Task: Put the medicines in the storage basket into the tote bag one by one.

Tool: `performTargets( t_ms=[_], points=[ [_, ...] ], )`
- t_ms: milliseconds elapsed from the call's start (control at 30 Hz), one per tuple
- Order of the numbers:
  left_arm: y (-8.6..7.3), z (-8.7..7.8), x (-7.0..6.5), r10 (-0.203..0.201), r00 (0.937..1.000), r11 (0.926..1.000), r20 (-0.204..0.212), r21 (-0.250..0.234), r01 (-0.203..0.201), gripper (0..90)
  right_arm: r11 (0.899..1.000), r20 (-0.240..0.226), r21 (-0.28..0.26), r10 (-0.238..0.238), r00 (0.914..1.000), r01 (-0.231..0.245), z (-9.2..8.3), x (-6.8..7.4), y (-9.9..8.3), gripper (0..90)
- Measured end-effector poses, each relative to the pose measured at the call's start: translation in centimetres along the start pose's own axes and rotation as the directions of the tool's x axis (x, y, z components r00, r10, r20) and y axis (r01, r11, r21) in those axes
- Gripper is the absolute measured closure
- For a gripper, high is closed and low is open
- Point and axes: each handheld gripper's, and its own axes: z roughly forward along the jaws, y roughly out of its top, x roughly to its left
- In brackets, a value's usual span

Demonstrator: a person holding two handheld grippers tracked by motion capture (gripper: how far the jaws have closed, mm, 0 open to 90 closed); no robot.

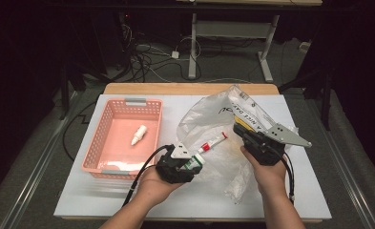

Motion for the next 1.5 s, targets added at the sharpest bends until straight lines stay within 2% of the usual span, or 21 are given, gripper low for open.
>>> performTargets(
  t_ms=[200,467,633,800,1200,1367,1500],
  points=[
    [1.0,1.6,0.2,-0.009,0.9999,0.9999,0.015,-0.007,0.009,53.8,1.000,0.000,0.001,0.007,1.0000,-0.007,0.0,0.0,0.0,90.0],
    [2.2,3.5,0.3,-0.009,0.9999,0.9998,0.013,-0.019,0.009,53.7,1.000,-0.006,0.005,-0.004,1.0000,0.004,0.1,0.0,0.0,90.0],
    [3.0,5.2,0.6,-0.009,0.9999,0.9999,-0.008,-0.007,0.009,53.7,1.000,-0.009,0.006,0.000,1.0000,0.000,0.1,0.1,0.0,90.0],
    [3.6,6.7,1.0,-0.017,0.9996,0.9998,-0.022,-0.014,0.016,53.7,1.000,-0.005,0.002,0.009,1.0000,-0.009,0.2,0.0,-0.1,90.0],
    [5.0,9.6,1.5,0.012,0.9975,0.9998,-0.070,-0.017,-0.013,53.7,1.000,-0.004,0.008,0.005,1.0000,-0.005,0.2,-0.3,-0.2,90.0],
    [5.3,10.9,1.6,0.022,0.9958,0.9997,-0.088,0.016,-0.021,53.6,1.000,-0.002,0.011,0.012,0.9999,-0.012,0.3,-0.4,-0.3,90.0],
    [5.4,11.5,1.5,0.025,0.9951,0.9996,-0.096,0.015,-0.024,53.6,1.000,0.000,0.011,0.010,1.0000,-0.010,0.2,-0.5,-0.3,90.0]
  ],
)
